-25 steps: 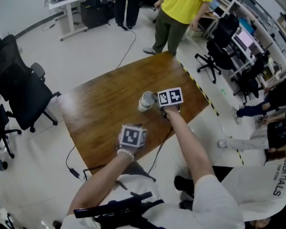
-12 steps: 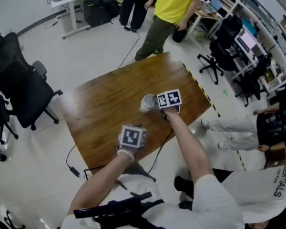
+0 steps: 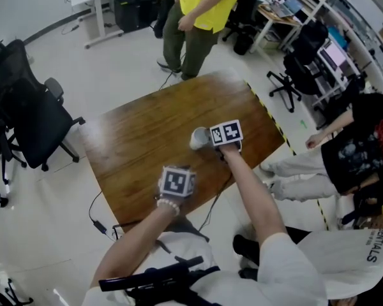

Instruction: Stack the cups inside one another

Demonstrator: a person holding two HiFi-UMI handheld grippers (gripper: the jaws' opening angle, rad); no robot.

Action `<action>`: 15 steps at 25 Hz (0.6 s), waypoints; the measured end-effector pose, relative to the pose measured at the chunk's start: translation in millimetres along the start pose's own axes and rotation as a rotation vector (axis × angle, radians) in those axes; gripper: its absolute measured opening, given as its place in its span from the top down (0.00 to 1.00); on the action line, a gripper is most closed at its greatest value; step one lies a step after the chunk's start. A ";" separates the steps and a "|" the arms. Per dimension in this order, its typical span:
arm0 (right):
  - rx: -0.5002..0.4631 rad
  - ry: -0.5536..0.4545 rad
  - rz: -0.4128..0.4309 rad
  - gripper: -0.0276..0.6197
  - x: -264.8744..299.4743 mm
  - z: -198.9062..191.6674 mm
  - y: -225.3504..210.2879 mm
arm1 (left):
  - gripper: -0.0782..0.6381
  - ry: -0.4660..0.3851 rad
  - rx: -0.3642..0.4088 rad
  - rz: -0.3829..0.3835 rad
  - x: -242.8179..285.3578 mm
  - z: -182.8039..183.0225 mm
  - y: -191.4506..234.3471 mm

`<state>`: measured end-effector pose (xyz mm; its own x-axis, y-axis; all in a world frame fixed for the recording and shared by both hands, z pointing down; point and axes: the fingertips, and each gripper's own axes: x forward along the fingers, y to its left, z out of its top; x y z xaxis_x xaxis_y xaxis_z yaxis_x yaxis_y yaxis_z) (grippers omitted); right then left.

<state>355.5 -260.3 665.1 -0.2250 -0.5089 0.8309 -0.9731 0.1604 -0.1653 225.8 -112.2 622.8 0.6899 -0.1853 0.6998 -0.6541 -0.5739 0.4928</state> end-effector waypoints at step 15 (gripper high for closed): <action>0.157 -0.348 -0.087 0.89 -93.6 24.3 24.3 | 0.90 -0.094 0.101 0.041 -39.9 18.3 34.4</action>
<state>351.7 -229.3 570.4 -0.1187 -0.7756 0.6199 -0.9789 -0.0133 -0.2040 181.4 -139.1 602.4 0.6922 -0.2812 0.6646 -0.6511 -0.6405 0.4072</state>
